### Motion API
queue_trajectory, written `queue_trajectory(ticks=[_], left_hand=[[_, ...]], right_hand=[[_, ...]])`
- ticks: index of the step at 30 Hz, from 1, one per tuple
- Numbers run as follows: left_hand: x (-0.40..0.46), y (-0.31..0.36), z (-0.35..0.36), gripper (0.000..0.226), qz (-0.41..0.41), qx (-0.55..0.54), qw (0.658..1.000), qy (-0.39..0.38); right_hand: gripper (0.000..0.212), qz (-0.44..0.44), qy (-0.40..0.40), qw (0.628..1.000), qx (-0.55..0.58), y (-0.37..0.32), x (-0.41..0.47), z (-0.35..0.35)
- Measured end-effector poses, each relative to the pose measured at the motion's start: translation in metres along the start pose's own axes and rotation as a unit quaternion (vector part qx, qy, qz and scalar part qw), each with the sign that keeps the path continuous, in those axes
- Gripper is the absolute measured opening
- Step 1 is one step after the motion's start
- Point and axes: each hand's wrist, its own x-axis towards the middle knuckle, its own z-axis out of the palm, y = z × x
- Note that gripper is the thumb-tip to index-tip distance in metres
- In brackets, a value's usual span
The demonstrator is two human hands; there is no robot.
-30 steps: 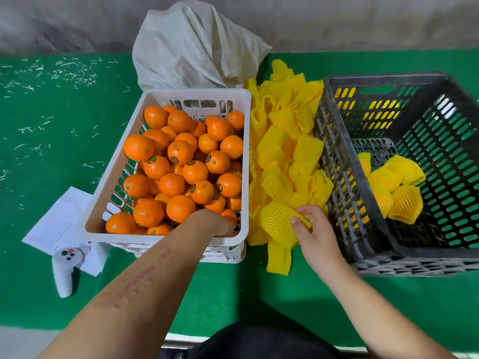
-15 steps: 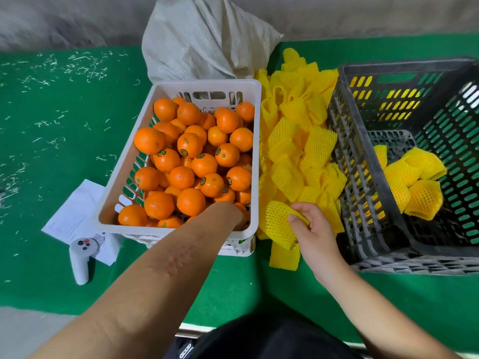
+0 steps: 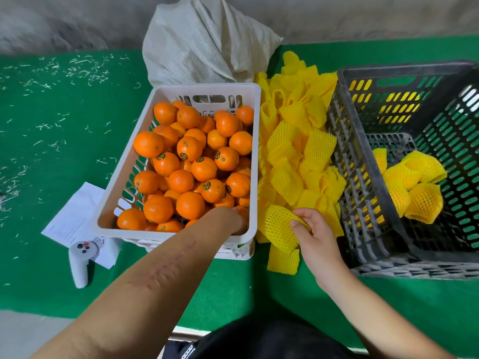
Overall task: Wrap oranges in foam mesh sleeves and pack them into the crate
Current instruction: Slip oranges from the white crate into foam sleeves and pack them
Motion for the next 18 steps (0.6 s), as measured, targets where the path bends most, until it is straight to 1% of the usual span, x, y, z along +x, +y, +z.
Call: queue_trajectory(ticks=[2,3,5,8,10,12,14,17,18], left_hand=[[0.002,-0.003,0.002,0.047,0.033,0.04,0.999,-0.012],[0.002,-0.004,0.002,0.047,0.025,0.037,0.999,-0.02],[0.004,-0.002,0.002,0.046,0.041,0.038,0.998,-0.023],[0.013,-0.001,0.004,0.044,0.022,0.011,1.0,0.005],[0.021,-0.006,0.007,0.044,0.01,0.014,1.0,0.013],[0.032,-0.012,0.009,0.043,0.005,0.024,0.999,0.023],[0.04,-0.015,0.011,0.042,0.027,0.052,0.997,0.045],[0.039,-0.012,0.012,0.04,0.024,0.065,0.996,0.059],[0.038,-0.013,0.013,0.04,0.026,0.088,0.994,0.067]], right_hand=[[0.017,0.0,0.001,1.0,0.004,-0.001,0.0,-0.001],[0.017,0.002,0.0,1.0,0.005,-0.001,-0.001,-0.001],[0.017,0.008,0.002,1.0,0.008,-0.002,-0.001,-0.001],[0.018,0.013,0.003,1.0,0.012,-0.002,-0.003,-0.002],[0.019,0.015,0.003,1.0,0.014,-0.002,-0.004,-0.002],[0.019,0.02,0.002,1.0,0.014,-0.002,-0.004,-0.002],[0.019,0.023,0.001,1.0,0.013,-0.002,-0.004,-0.003],[0.019,0.024,0.006,1.0,0.014,-0.001,-0.005,-0.004],[0.019,0.025,0.007,1.0,0.015,-0.001,-0.006,-0.004]])
